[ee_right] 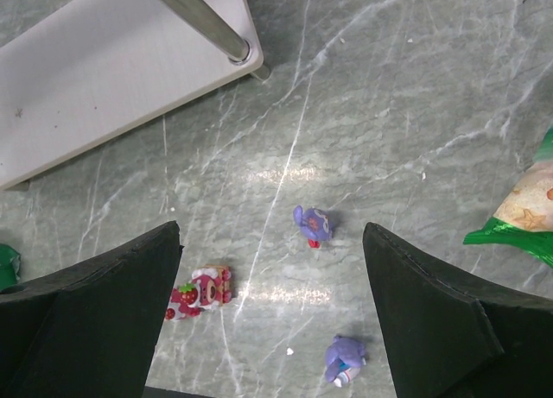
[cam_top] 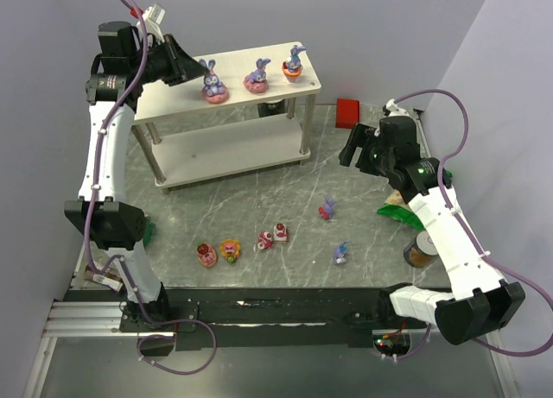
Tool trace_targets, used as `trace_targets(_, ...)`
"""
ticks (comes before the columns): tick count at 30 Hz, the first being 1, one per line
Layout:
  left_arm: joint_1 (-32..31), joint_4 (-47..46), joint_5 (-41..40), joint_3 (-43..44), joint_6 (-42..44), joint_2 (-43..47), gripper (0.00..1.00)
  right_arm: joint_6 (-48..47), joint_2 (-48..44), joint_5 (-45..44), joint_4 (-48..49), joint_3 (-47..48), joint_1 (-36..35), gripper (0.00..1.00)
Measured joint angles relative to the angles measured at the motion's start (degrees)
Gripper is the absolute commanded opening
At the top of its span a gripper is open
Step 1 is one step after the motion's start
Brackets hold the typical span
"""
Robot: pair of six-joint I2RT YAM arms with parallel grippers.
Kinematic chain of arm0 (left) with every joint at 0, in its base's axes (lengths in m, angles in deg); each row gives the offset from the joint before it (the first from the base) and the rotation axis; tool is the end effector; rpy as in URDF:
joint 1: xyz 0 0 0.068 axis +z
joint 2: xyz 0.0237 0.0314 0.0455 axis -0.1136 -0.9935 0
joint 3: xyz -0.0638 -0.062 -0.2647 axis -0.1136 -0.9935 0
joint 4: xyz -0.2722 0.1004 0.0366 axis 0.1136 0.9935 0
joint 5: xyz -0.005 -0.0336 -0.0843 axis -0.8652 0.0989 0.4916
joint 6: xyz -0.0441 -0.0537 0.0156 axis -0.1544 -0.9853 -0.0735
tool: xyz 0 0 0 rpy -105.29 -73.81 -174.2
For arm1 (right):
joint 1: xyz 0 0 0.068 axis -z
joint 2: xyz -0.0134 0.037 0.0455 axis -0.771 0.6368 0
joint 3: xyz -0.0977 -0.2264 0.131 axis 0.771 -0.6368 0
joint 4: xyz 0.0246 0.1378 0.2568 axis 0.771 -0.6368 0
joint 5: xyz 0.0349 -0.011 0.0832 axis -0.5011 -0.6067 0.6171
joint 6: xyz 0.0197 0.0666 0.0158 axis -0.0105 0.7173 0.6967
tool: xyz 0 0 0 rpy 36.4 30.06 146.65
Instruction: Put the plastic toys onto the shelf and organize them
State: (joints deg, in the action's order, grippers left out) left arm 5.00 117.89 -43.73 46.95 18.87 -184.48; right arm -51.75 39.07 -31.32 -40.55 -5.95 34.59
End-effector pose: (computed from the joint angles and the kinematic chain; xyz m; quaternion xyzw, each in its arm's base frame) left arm 0.4422 -0.0506 0.5060 0.0539 0.7703 -0.4077 0.4874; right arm 0.2865 0.0774 0.3863 0.0823 0.8775 0.1371 0.4522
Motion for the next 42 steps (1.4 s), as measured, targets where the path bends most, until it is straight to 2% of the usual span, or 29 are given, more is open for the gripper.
trace_targets(9,1.01,-2.45,5.38,-0.24,-3.61,-2.34,0.21,0.46,-0.02,0.07,0.04,-0.02,0.0,0.93)
trace_targets(15,1.31,-3.98,7.52,0.59,-5.09,-3.89,0.21,0.83,-0.02,0.07,0.09,-0.02,0.0,0.93)
trace_targets(22,1.97,-6.62,9.88,1.92,-7.61,-6.19,0.19,1.07,-0.04,0.04,0.39,-0.02,0.0,0.93)
trace_targets(29,2.58,-7.61,10.16,1.46,-8.37,-6.21,0.11,1.14,-0.35,0.04,0.52,-0.81,0.0,0.93)
trace_targets(35,2.58,-11.67,8.79,-4.24,-9.35,-2.78,0.04,1.31,-0.37,0.15,0.87,-0.81,0.0,0.92)
trace_targets(42,2.58,-17.68,3.69,-13.0,-11.43,2.69,0.13,1.49,-0.35,0.26,1.18,-0.9,0.0,0.92)
